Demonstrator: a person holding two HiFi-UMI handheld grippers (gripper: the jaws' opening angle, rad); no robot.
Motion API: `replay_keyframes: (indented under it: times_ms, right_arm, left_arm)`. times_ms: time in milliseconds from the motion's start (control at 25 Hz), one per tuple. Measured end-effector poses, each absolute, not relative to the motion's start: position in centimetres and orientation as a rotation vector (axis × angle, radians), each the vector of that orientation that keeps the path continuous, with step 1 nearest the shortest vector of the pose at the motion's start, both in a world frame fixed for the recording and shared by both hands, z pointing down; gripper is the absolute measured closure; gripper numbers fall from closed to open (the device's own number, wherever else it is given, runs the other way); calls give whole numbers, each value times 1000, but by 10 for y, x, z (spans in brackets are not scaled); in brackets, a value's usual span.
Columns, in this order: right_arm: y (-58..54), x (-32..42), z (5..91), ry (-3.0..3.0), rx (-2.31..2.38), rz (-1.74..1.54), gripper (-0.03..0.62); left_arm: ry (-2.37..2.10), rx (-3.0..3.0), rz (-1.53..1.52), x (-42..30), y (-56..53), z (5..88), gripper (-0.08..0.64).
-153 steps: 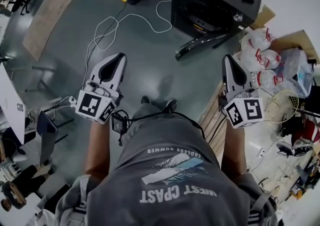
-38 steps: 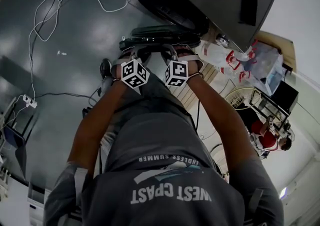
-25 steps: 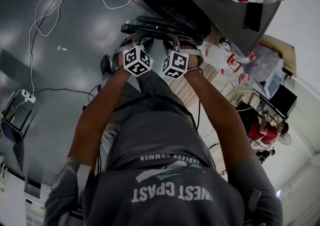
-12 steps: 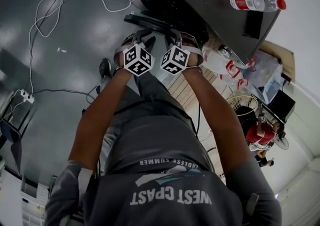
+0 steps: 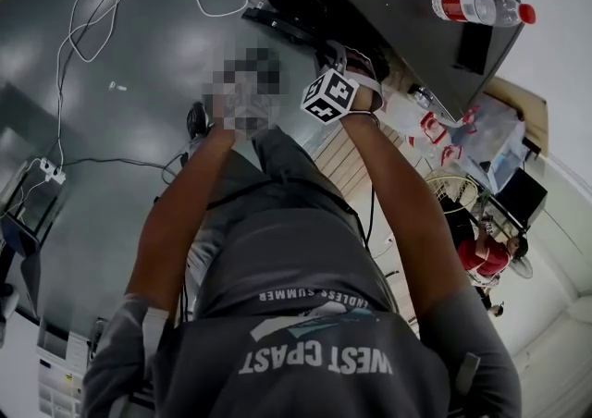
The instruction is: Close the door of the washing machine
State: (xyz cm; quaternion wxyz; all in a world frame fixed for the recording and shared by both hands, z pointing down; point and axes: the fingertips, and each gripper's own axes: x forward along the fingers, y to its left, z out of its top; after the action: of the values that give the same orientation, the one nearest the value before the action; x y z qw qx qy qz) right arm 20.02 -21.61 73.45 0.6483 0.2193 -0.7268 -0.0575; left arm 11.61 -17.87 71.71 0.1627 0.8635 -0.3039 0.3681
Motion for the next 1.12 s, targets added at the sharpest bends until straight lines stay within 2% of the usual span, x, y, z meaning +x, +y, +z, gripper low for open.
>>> replay_keyframes:
  times_ms: [560, 1120]
  right_arm:
    - [-245, 211, 737, -1587, 590, -84, 430]
    - [-255, 215, 724, -1562, 740, 39, 433]
  left_arm:
    - [-891, 2434, 1074, 82, -172, 710, 465]
    - [-936, 2506, 1087, 30, -170, 655, 465]
